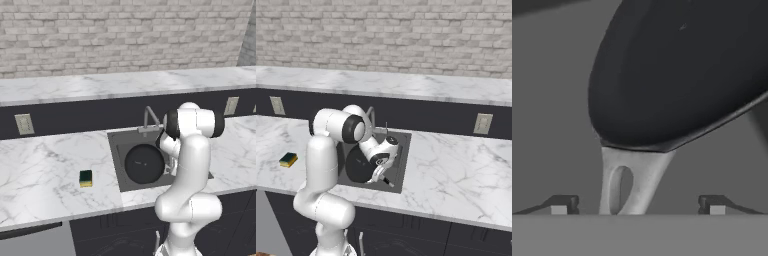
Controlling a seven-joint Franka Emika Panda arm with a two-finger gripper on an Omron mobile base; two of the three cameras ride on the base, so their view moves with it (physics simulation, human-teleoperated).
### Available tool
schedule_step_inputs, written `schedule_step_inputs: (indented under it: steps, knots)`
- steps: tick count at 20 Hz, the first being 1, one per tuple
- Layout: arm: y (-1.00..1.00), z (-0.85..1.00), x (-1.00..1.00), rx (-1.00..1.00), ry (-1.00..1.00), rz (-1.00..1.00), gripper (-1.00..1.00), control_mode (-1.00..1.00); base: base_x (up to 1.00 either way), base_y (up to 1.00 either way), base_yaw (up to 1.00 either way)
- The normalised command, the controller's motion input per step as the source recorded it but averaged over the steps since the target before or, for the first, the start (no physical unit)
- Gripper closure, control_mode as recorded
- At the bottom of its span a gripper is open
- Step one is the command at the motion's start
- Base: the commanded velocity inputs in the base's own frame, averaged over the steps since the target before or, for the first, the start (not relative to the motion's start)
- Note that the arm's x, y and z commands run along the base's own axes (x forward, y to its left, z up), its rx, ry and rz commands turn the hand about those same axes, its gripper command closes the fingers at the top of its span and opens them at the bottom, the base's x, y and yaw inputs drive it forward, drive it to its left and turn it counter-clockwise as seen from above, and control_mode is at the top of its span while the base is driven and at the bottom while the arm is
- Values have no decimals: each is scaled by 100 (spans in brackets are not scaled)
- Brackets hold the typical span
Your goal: Pick the pan and sponge and place them into the sink. Then turn on the water.
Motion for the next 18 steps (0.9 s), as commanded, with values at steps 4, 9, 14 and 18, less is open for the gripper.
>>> schedule_step_inputs:
  steps: [4,9,14,18]
  knots:
    - [0,58,-2,7,-7,2,-100,-100,0,0,0]
    - [9,24,0,2,-2,0,-100,-100,0,0,0]
    - [41,18,-3,0,0,0,-100,-100,0,0,0]
    - [46,40,-21,0,-1,-9,-100,-100,0,0,0]
